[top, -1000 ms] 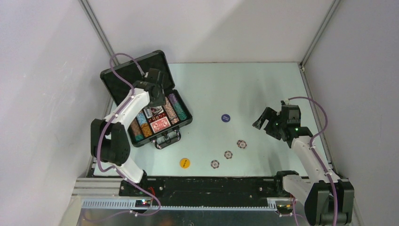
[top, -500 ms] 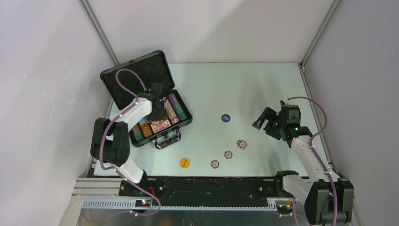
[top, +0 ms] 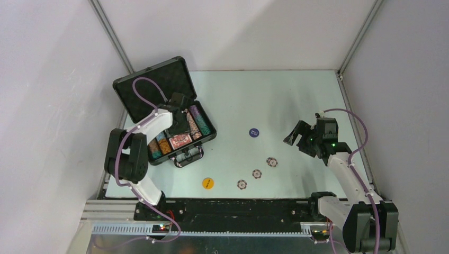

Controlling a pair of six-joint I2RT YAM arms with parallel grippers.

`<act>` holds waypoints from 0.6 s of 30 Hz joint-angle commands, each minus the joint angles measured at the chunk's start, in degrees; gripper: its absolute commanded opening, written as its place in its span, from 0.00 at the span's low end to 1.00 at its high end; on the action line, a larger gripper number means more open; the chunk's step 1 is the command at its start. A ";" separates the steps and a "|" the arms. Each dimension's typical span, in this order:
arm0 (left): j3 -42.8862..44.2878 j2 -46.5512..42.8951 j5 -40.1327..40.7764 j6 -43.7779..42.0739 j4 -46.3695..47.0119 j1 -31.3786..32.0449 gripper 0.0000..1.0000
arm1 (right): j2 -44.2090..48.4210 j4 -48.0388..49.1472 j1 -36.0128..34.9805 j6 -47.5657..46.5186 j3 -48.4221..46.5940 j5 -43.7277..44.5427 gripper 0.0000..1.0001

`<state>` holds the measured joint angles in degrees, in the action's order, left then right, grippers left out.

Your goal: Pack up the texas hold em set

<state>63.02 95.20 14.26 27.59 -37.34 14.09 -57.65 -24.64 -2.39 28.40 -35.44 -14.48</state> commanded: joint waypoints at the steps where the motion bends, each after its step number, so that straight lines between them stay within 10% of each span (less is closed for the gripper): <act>1: 2.64 0.83 -0.51 0.60 1.46 0.15 0.19 | 0.42 1.27 -0.15 -0.82 0.20 -0.70 0.87; 6: 2.55 0.23 0.48 0.57 1.45 0.21 0.45 | 0.43 1.26 -0.24 -0.81 0.20 -0.70 0.87; 18: 2.34 -1.68 1.93 0.60 1.48 0.15 0.67 | 0.51 1.22 -0.33 -0.86 0.20 -0.72 0.87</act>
<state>63.13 96.01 14.76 27.57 -36.95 14.09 -57.65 -24.62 -2.50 28.40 -35.44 -14.48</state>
